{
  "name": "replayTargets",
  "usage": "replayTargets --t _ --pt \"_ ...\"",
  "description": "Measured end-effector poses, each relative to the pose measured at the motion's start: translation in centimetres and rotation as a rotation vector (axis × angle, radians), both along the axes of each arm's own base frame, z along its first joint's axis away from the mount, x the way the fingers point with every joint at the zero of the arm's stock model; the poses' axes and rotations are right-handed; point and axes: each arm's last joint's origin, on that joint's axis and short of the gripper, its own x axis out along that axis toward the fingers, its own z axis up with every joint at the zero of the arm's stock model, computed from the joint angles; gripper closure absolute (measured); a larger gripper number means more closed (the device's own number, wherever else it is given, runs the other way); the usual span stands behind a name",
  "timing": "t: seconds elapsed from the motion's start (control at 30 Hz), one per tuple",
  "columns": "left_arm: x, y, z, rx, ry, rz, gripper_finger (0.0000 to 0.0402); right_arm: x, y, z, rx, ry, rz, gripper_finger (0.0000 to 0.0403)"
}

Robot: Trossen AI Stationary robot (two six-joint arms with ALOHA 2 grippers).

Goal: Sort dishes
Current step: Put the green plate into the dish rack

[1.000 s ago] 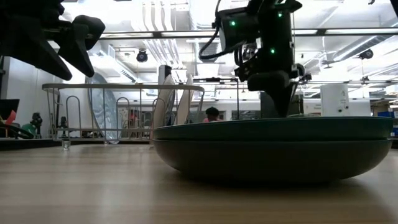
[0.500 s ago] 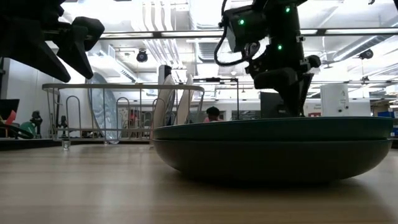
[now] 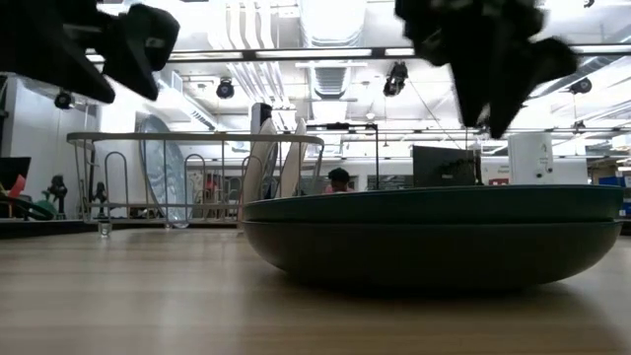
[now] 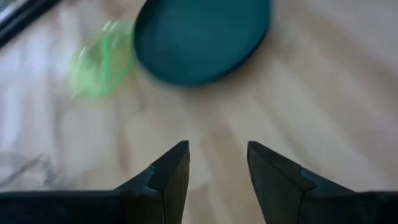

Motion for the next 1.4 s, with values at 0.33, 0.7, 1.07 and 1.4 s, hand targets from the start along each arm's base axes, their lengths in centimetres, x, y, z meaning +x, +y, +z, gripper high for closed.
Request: replayTargets --t 0.33,0.7,1.07,1.4 --pt "3.9 -2.4 -3.3 0.039 -0.1 -0.141 0.0249 -0.3 4.7 -3.3 -0.002 0.056 -0.089 0.0224" --pt "7.0 -2.3 -5.9 0.059 -0.077 -0.113 0.0249 1.2 3.3 -5.3 -0.025 0.059 -0.002 0.0242" --pt "6.9 -2.2 -5.4 0.05 -0.085 -0.106 0.0249 2.3 2.7 -7.7 -0.039 0.082 0.07 0.0306" --pt "6.9 -2.1 -5.3 0.052 -0.089 -0.096 0.0249 2.7 2.9 -6.6 -0.062 0.035 0.1 0.0389"
